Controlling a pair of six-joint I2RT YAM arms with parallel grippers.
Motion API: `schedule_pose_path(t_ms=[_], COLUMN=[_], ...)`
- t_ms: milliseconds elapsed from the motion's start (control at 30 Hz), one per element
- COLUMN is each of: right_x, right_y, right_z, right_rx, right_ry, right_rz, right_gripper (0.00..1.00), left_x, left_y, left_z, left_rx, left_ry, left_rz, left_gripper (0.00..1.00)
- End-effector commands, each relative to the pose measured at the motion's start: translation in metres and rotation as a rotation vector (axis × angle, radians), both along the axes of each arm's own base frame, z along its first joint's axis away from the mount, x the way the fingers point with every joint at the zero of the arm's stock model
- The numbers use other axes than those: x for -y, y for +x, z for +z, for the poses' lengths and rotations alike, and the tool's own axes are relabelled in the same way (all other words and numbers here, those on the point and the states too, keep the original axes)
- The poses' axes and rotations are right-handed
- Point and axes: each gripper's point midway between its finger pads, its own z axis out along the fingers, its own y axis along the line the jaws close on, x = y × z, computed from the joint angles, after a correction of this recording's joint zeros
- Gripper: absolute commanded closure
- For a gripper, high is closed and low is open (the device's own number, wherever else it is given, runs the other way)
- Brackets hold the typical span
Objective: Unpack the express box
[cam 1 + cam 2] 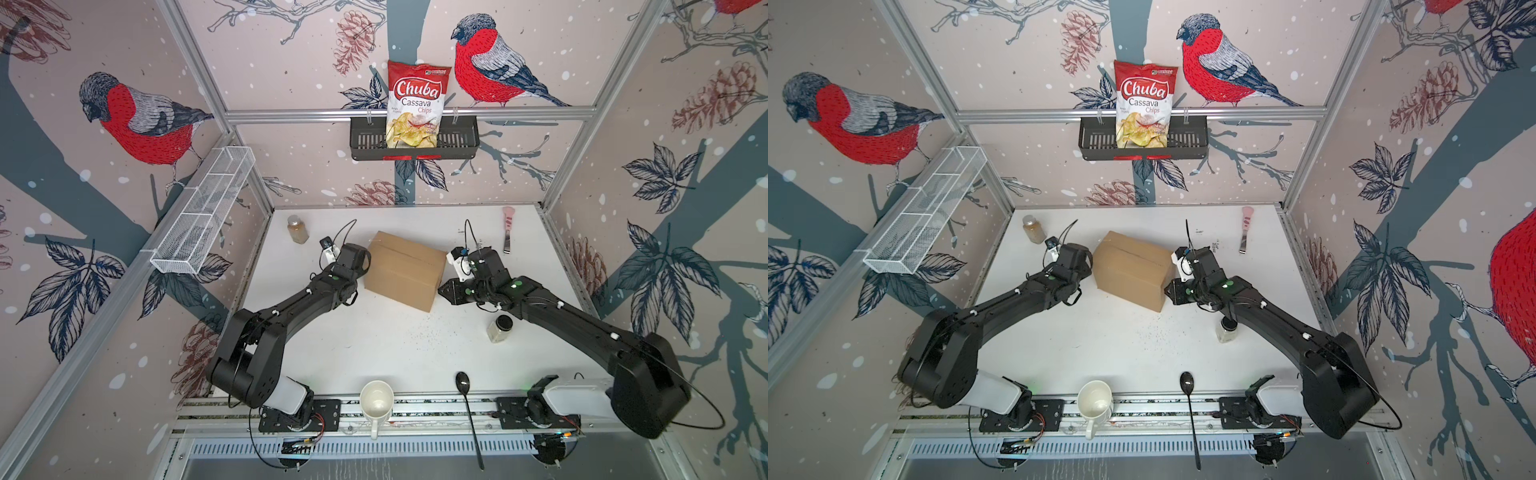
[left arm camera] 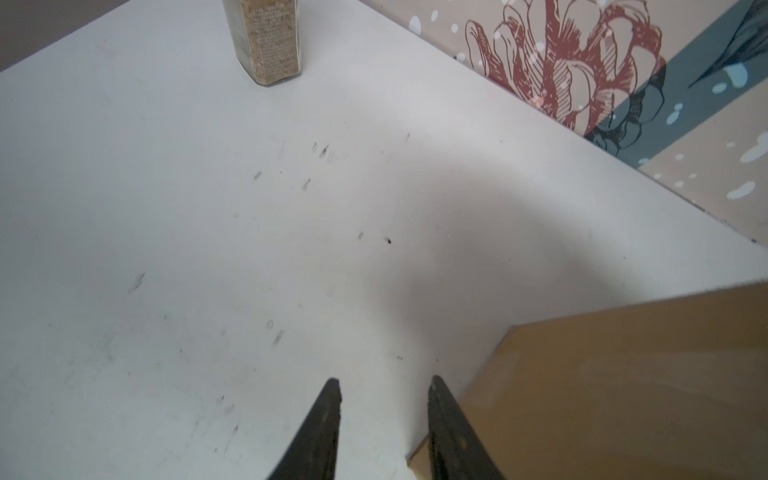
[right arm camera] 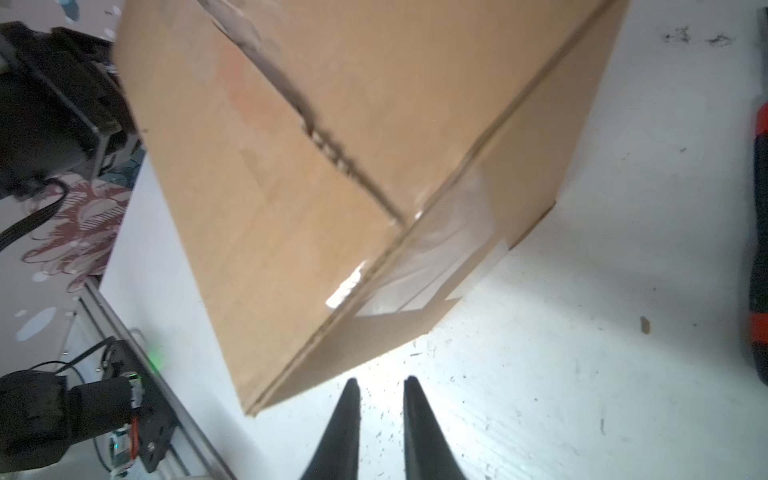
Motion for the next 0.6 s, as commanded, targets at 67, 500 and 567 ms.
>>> schedule_pose_path(t_ms=[67, 500, 567], right_x=[0.030, 0.019, 0.009], right_y=[0.037, 0.154, 0.153], right_z=[0.024, 0.021, 0.012], right_rx=[0.060, 0.065, 0.040], right_ry=[-0.023, -0.054, -0.041], right_rz=[-0.139, -0.110, -0.075], right_gripper=[0.86, 0.85, 0.85], left_x=[0.001, 0.094, 0.100], left_y=[0.010, -0.060, -0.060], left_z=[0.030, 0.008, -0.001], left_rx=[0.059, -0.042, -0.057], left_ry=[-0.048, -0.187, -0.193], left_rz=[-0.024, -0.274, -0.278], left_gripper=[0.64, 0.64, 0.64])
